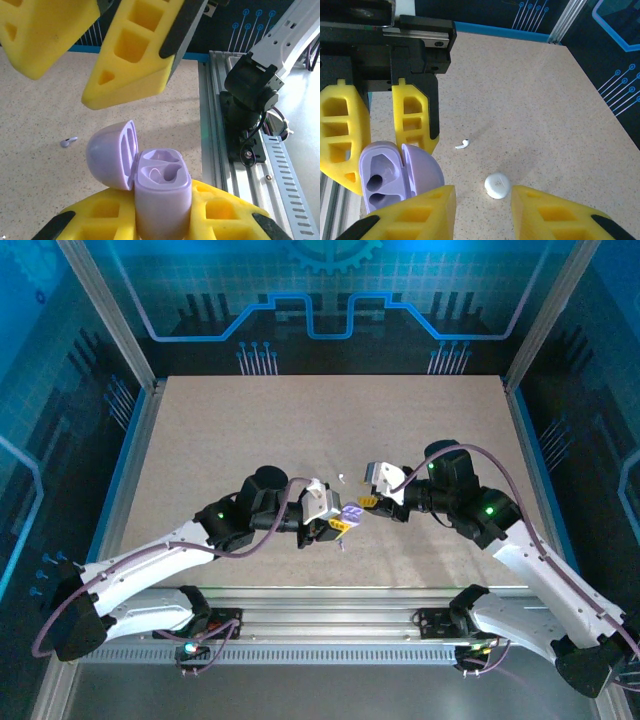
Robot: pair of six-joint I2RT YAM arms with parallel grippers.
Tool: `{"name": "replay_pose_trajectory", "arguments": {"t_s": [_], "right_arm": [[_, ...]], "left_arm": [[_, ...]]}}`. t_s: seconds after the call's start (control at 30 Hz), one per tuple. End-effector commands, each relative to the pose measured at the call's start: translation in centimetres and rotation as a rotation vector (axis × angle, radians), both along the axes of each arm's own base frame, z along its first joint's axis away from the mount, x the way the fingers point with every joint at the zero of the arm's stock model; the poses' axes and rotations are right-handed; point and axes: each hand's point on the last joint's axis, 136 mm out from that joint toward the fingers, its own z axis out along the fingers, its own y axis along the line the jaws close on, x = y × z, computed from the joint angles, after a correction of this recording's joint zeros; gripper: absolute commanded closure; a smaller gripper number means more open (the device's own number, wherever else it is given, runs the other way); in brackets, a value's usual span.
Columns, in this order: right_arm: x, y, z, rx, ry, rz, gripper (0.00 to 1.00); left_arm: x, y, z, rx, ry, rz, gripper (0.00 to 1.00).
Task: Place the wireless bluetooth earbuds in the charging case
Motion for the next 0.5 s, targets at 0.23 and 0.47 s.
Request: {"name": "replay_pose_trajectory", "arguments": {"t_s": [0.23,0.47], "right_arm": [[0.0,-1.5,1.3,0.055,0.158,-0.163,0.60],[1.6,-3.7,-4.4,-0.015,0.552,-0.526,0.60]], "left_arm": [[2.8,1.8,1.0,-0.136,0.064,0.168,0.82],[5.4,6.3,-0.2,-0.217,0.119,0.427,0.82]]}}
